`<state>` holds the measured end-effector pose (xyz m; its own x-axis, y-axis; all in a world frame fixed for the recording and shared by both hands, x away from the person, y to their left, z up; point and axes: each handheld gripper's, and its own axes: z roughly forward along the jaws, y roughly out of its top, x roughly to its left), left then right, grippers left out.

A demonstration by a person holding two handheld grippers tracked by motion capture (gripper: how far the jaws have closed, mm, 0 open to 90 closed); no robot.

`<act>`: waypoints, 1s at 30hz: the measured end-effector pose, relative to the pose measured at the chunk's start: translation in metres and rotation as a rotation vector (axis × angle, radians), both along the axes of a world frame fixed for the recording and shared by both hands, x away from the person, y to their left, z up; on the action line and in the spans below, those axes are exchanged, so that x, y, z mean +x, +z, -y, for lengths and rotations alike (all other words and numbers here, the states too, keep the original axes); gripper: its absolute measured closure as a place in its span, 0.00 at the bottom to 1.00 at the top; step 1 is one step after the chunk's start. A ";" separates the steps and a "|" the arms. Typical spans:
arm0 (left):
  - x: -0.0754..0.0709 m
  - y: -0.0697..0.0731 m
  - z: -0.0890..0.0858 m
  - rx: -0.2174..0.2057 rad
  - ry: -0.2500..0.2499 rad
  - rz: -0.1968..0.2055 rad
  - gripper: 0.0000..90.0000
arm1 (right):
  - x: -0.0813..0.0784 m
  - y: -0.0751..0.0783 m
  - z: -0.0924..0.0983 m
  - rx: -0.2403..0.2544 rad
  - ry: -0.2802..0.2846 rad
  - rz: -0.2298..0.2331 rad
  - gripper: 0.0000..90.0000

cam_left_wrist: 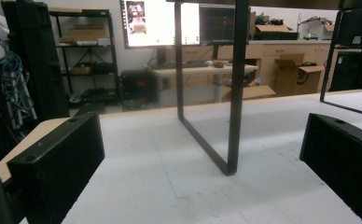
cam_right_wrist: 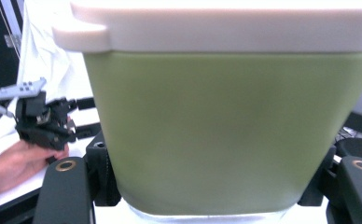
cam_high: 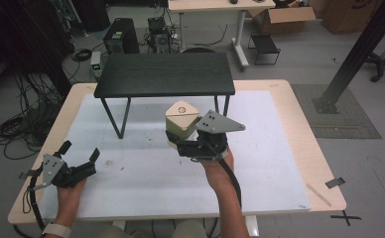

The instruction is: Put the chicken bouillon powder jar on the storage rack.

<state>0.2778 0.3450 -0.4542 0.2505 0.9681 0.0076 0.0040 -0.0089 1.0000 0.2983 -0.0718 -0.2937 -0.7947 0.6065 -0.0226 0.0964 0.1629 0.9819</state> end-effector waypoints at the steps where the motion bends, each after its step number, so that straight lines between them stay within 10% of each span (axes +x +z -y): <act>1: 0.000 0.000 0.000 0.000 0.000 0.000 0.00 | 0.002 0.004 0.001 0.010 0.000 -0.001 0.32; 30: 0.000 0.000 0.000 0.000 0.000 -0.003 0.00 | 0.035 0.051 -0.003 0.083 -0.015 0.046 0.32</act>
<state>0.2782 0.3450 -0.4541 0.2506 0.9681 0.0066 0.0073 -0.0087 0.9999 0.3332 -0.0687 -0.2429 -0.7849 0.6195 -0.0076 0.0529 0.0792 0.9954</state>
